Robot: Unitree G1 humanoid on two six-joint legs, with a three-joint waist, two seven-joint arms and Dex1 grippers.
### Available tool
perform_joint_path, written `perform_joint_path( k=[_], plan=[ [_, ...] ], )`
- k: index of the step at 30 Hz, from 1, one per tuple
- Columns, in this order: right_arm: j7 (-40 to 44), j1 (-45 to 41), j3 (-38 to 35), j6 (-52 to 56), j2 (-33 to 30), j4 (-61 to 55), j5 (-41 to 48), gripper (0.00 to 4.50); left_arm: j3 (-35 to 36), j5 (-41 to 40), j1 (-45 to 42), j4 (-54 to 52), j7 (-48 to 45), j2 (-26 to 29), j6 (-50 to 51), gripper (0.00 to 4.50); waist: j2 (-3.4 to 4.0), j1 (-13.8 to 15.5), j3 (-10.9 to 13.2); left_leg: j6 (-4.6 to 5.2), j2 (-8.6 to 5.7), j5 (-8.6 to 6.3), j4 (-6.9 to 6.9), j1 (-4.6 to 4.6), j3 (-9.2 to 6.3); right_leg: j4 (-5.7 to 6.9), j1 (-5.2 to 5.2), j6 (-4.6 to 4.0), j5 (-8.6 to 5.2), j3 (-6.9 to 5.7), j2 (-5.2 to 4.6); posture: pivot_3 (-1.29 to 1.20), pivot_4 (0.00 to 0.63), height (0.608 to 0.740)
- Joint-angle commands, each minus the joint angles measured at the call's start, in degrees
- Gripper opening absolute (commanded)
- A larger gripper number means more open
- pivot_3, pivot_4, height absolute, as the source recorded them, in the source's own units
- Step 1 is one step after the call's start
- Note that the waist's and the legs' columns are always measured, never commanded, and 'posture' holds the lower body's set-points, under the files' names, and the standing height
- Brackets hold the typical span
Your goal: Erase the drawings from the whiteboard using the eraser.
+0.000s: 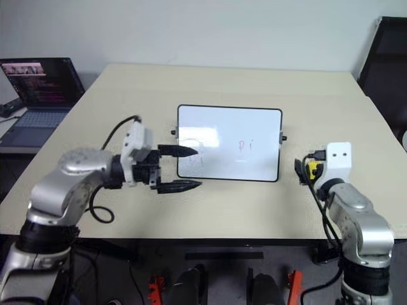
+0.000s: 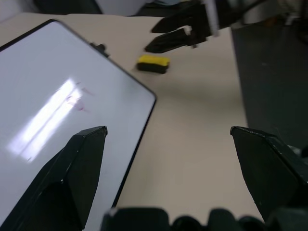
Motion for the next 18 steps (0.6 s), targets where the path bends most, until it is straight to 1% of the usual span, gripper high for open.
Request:
perform_joint_path(
  k=[1, 5, 7, 18],
  plan=[
    [-0.25, -2.03, -2.64, 0.50, -0.05, 3.02, 0.41, 4.47, -2.86, 0.60, -5.86, 3.56, -6.11, -0.65, -1.10, 4.50, 0.00, -0.12, 0.00, 0.00, 0.00, 0.00, 0.00, -0.01, -0.02, 0.01, 0.00, 0.01, -0.01, -0.02, 0.00, 0.00, 0.150, 0.740],
    [0.66, -2.99, -2.63, -1.88, -0.23, 7.80, -0.44, 4.47, -4.09, 1.94, -11.14, 8.47, -8.95, -2.72, -2.87, 4.50, 0.01, -0.54, 0.01, 0.01, 0.00, 0.01, 0.03, -0.01, 0.00, 0.03, 0.00, 0.04, 0.00, 0.00, 0.01, 0.00, 0.150, 0.740],
    [1.14, -3.53, -2.33, -3.44, 0.06, 10.56, -0.75, 4.47, -4.42, 2.57, -12.20, 9.43, -9.87, -3.24, -3.36, 4.50, 0.00, -0.68, 0.01, 0.02, 0.00, 0.01, 0.04, -0.01, 0.01, 0.04, 0.00, 0.05, 0.01, 0.01, 0.01, 0.00, 0.150, 0.740],
    [1.71, -7.90, -0.03, -12.98, 0.65, 23.94, -3.92, 4.47, -4.24, 4.74, -11.55, 10.73, -11.52, -2.86, -5.60, 4.50, 0.06, -1.16, 0.05, 0.03, 0.04, 0.02, 0.06, 0.01, 0.03, 0.12, -0.01, 0.08, 0.03, 0.07, 0.08, 0.00, 0.150, 0.740]
  ],
)
